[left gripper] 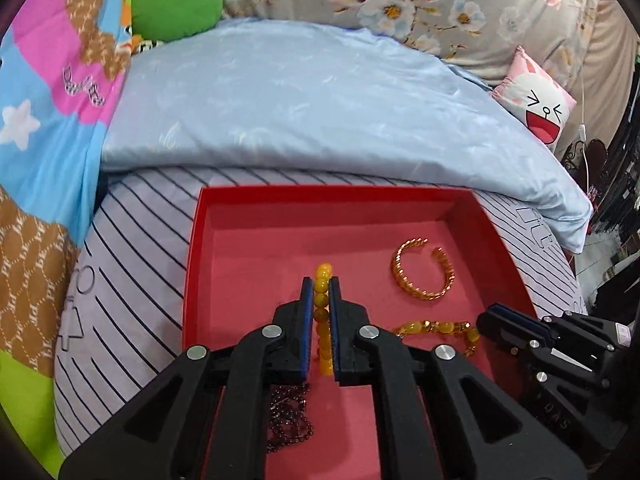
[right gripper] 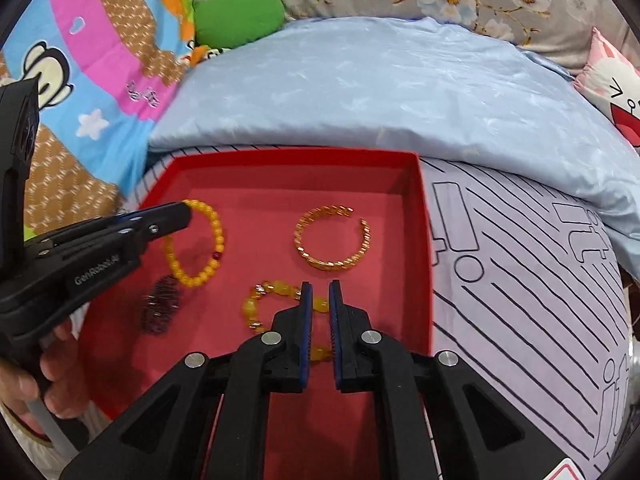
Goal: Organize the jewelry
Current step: 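Carry both bead bracelets into the red tray and open both grippers, then withdraw both grippers from the tray back over the sheet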
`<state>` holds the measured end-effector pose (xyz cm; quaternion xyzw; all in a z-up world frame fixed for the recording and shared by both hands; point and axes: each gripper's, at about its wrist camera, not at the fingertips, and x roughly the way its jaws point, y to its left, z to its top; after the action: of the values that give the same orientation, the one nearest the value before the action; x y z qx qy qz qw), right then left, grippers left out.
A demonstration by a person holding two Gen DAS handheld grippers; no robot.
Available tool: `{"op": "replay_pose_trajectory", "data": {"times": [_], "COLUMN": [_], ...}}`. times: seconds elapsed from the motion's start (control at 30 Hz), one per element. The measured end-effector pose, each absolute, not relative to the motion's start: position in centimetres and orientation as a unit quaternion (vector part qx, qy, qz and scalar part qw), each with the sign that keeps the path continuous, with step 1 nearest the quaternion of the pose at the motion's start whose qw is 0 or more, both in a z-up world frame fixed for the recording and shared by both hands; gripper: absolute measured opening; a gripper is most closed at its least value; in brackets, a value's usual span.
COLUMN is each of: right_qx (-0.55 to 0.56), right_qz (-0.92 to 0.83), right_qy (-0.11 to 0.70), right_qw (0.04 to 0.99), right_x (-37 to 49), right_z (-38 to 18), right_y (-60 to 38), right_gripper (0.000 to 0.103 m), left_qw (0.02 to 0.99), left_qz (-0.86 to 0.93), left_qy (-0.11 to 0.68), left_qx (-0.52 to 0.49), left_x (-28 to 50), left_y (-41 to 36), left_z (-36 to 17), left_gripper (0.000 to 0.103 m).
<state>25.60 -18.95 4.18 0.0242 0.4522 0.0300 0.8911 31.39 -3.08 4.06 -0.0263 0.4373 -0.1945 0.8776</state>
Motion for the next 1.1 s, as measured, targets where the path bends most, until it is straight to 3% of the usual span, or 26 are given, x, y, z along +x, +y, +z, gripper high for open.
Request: {"op": "replay_pose_trajectory", "data": {"times": [0.07, 0.1, 0.13, 0.2, 0.27, 0.47, 0.97, 1.1], "right_qx": [0.02, 0.019, 0.018, 0.013, 0.008, 0.015, 0.028, 0.044], "right_qz": [0.025, 0.023, 0.023, 0.021, 0.019, 0.025, 0.021, 0.027], "right_qy": [0.447, 0.446, 0.443, 0.432, 0.423, 0.406, 0.395, 0.409], "right_qw": [0.894, 0.894, 0.896, 0.901, 0.906, 0.913, 0.918, 0.911], "right_x": [25.4, 25.3, 25.1, 24.4, 23.8, 21.1, 10.9, 8.6], "right_z": [4.2, 4.2, 4.4, 4.9, 5.4, 7.0, 8.1, 7.1], "right_y": [-19.0, -19.1, -19.0, -18.9, -18.6, -18.3, -18.7, -18.9], "right_gripper": [0.011, 0.013, 0.018, 0.028, 0.039, 0.043, 0.044, 0.044], "left_qw": [0.882, 0.886, 0.889, 0.897, 0.901, 0.911, 0.92, 0.922], "left_qz": [-0.188, -0.18, -0.173, -0.155, -0.148, -0.135, -0.137, -0.132], "left_qy": [0.431, 0.425, 0.423, 0.413, 0.407, 0.391, 0.366, 0.365], "left_qx": [-0.032, -0.027, -0.022, -0.019, -0.015, -0.008, -0.018, -0.013], "left_x": [31.4, 31.3, 31.2, 30.6, 30.1, 27.1, 16.1, 13.3], "left_y": [-2.6, -2.4, -2.3, -1.8, -1.5, -0.5, 1.4, 1.4], "left_z": [4.4, 4.6, 4.8, 5.2, 5.6, 6.9, 8.6, 7.9], "left_gripper": [0.008, 0.013, 0.028, 0.045, 0.046, 0.046, 0.047, 0.052]}}
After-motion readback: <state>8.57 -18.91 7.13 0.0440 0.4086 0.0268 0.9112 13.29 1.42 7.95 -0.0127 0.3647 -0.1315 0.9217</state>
